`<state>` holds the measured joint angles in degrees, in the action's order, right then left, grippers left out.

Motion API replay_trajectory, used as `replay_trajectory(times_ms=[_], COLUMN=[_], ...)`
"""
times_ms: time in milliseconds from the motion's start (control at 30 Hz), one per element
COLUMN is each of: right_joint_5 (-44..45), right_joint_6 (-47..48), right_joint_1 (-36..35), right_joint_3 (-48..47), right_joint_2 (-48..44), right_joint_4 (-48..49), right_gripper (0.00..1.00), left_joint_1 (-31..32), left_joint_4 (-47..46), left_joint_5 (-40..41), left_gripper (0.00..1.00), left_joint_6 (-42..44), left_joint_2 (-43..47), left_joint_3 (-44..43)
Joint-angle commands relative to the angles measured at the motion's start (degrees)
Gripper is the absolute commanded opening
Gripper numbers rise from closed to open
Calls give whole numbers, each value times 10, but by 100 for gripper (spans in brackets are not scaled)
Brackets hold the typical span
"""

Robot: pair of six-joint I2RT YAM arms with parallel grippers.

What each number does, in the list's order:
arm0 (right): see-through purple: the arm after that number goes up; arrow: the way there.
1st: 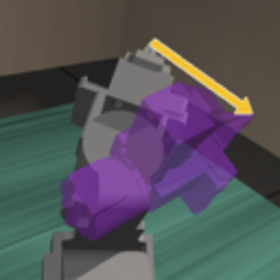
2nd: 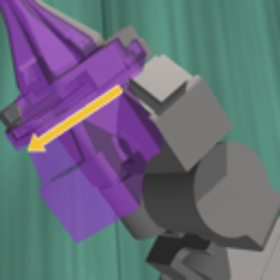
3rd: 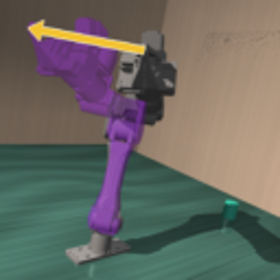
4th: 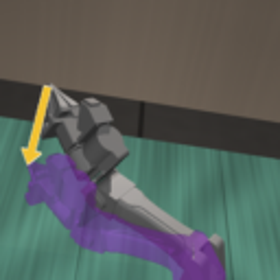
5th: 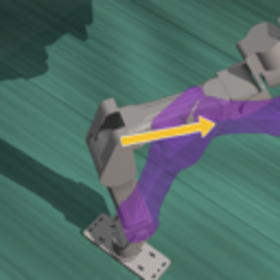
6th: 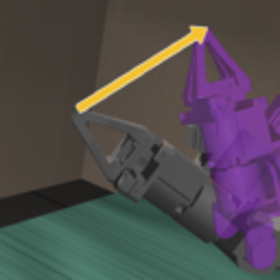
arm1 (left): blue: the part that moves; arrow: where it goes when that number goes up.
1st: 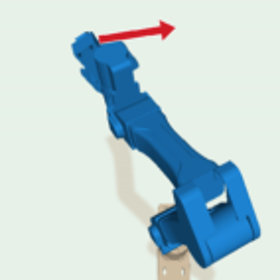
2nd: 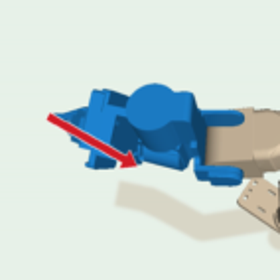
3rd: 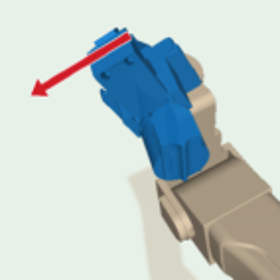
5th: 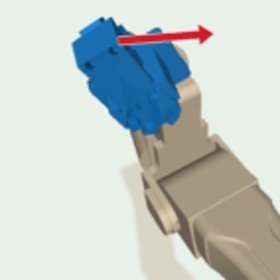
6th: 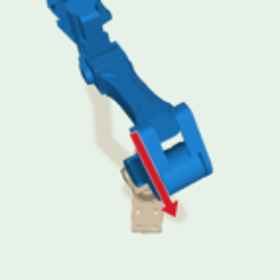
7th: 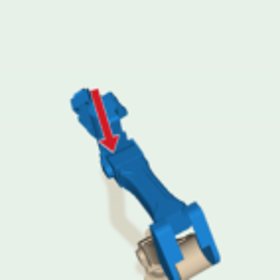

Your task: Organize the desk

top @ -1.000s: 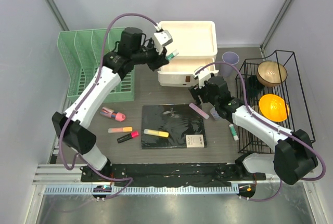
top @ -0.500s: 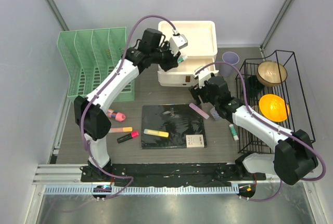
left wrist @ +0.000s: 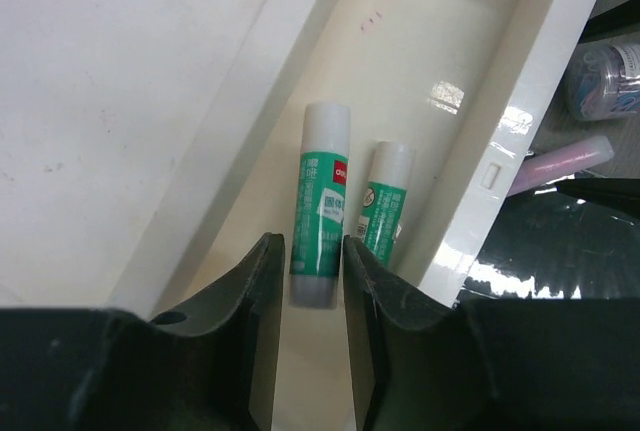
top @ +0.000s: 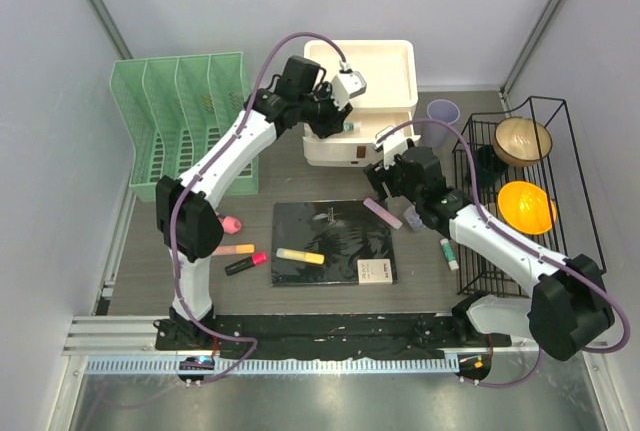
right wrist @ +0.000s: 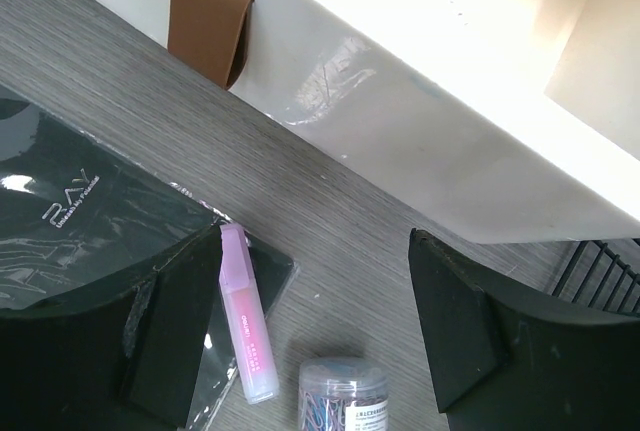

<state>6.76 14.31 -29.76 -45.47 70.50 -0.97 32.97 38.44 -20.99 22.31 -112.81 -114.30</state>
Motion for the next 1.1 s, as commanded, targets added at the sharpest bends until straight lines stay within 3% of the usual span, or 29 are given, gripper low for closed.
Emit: replay_trajectory(times_ms=[0,267,500,700,767,1067], right_joint_5=[1,-7,14,35,44,82], right_joint_6=[4,0,34,54,63,123], right_joint_1=[3,23,30,30,30,33], right_joint_3=[-21,-34,-35,-31,-30,-22], right_joint_2=[-19,-36,-70,-88,-89,-67], right_joint_4=[17,-25,-88,-171,-206,-342], right_gripper=[79,79,79,82,82,80], left_joint_1=[3,3,3,3,3,3], left_joint_4=[-7,-13,-13,-18,-22,-37], left_joint_5=[4,10,1,2,5,52], left_gripper=[36,53,79,91,99,100], left_joint_6=[6,0,-19,-39,-43,-50], left_joint_2=[9,26,61,108,130,232], left_joint_3=[-15,-21,-27,-8,5,92])
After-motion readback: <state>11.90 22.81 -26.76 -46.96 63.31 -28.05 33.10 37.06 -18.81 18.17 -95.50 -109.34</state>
